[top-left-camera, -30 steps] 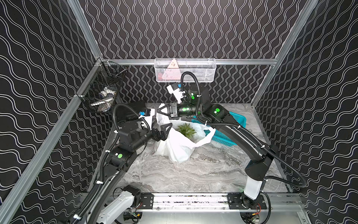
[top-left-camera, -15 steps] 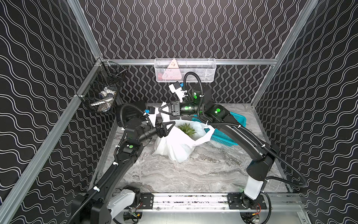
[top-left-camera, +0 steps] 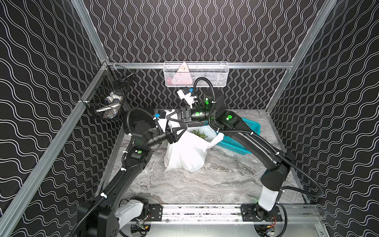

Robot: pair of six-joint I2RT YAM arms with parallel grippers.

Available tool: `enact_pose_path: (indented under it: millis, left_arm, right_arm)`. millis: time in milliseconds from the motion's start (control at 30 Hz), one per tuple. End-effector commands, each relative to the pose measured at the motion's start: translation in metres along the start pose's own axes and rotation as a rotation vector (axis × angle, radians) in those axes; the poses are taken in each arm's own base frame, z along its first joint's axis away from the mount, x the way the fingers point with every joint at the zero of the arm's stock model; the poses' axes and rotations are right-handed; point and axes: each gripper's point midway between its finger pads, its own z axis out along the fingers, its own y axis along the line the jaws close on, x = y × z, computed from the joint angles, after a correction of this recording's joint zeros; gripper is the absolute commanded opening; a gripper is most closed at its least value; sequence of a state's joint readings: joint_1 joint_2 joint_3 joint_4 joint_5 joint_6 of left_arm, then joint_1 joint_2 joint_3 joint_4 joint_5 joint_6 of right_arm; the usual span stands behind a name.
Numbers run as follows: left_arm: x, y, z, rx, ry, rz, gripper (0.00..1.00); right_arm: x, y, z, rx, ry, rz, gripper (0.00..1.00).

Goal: Place the pineapple into a plastic bag & tie a knot
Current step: Adjust the plastic bag at the center of the board.

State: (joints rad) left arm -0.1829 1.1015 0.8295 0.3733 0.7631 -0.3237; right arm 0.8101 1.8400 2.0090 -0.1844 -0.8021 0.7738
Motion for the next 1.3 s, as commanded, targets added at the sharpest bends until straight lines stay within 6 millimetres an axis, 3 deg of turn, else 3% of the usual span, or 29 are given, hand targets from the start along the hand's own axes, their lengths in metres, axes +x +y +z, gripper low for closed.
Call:
enact_pose_path:
  millis: [0, 167, 200, 233, 267, 300, 367, 433, 500, 567, 633, 767, 900, 1000, 1067, 1167, 1233, 1267]
  left_arm:
    - [-0.002, -0.003, 0.001, 0.025, -0.017, 0.014, 0.51]
    - [-0.003, -0.013, 0.006, 0.108, -0.002, 0.035, 0.1]
    - [-0.003, -0.016, 0.007, 0.132, 0.0, 0.043, 0.01]
    - [-0.002, -0.019, 0.007, 0.155, -0.002, 0.051, 0.0]
    - [-0.002, -0.02, 0.007, 0.167, -0.006, 0.054, 0.0]
    - [-0.001, -0.021, 0.006, 0.171, -0.007, 0.058, 0.0]
    - [0.0, -0.02, 0.006, 0.165, -0.003, 0.065, 0.0]
    - [0.002, -0.016, 0.005, 0.135, 0.012, 0.074, 0.0]
    - [0.005, -0.013, 0.005, 0.112, 0.028, 0.077, 0.0]
    - [0.005, -0.013, 0.005, 0.108, 0.024, 0.075, 0.0]
    - [0.006, -0.014, 0.007, 0.115, 0.029, 0.067, 0.0]
    - [0.008, -0.015, 0.009, 0.124, 0.034, 0.065, 0.0]
    - [0.011, -0.017, 0.009, 0.122, 0.05, 0.07, 0.0]
    - [0.012, -0.015, 0.008, 0.104, 0.053, 0.067, 0.0]
    - [0.013, -0.012, 0.008, 0.084, 0.065, 0.055, 0.0]
    - [0.012, -0.009, 0.004, 0.042, 0.073, 0.05, 0.0]
    - [0.01, -0.007, 0.002, 0.004, 0.082, 0.042, 0.0]
    - [0.009, -0.006, 0.0, -0.016, 0.094, 0.033, 0.0]
  right_arm:
    - [-0.009, 0.023, -0.002, -0.082, -0.022, -0.064, 0.0]
    - [-0.011, 0.009, 0.002, -0.06, -0.028, -0.044, 0.02]
    - [-0.015, 0.006, -0.001, -0.047, -0.038, -0.048, 0.15]
    - [-0.022, 0.001, -0.008, -0.016, -0.059, -0.053, 0.36]
    - [-0.029, -0.002, -0.018, 0.012, -0.082, -0.066, 0.49]
    - [-0.039, -0.009, -0.034, 0.067, -0.117, -0.08, 0.63]
    - [-0.056, -0.038, -0.078, 0.258, -0.211, -0.082, 0.76]
    - [-0.061, -0.091, -0.146, 0.574, -0.331, -0.026, 1.0]
    - [-0.043, -0.138, -0.211, 0.914, -0.404, 0.003, 1.0]
    - [-0.017, -0.161, -0.249, 1.101, -0.393, 0.02, 1.0]
    - [0.01, -0.176, -0.262, 1.168, -0.333, 0.063, 1.0]
    - [0.039, -0.194, -0.251, 1.124, -0.26, 0.141, 1.0]
    - [0.045, -0.213, -0.247, 1.135, -0.229, 0.152, 0.98]
    - [0.041, -0.221, -0.222, 1.008, -0.201, 0.133, 0.86]
    - [0.033, -0.215, -0.203, 0.893, -0.194, 0.101, 0.61]
    - [0.02, -0.191, -0.199, 0.824, -0.22, 0.079, 0.2]
    - [0.011, -0.166, -0.2, 0.774, -0.261, 0.063, 0.03]
    - [0.004, -0.149, -0.203, 0.753, -0.285, 0.046, 0.0]
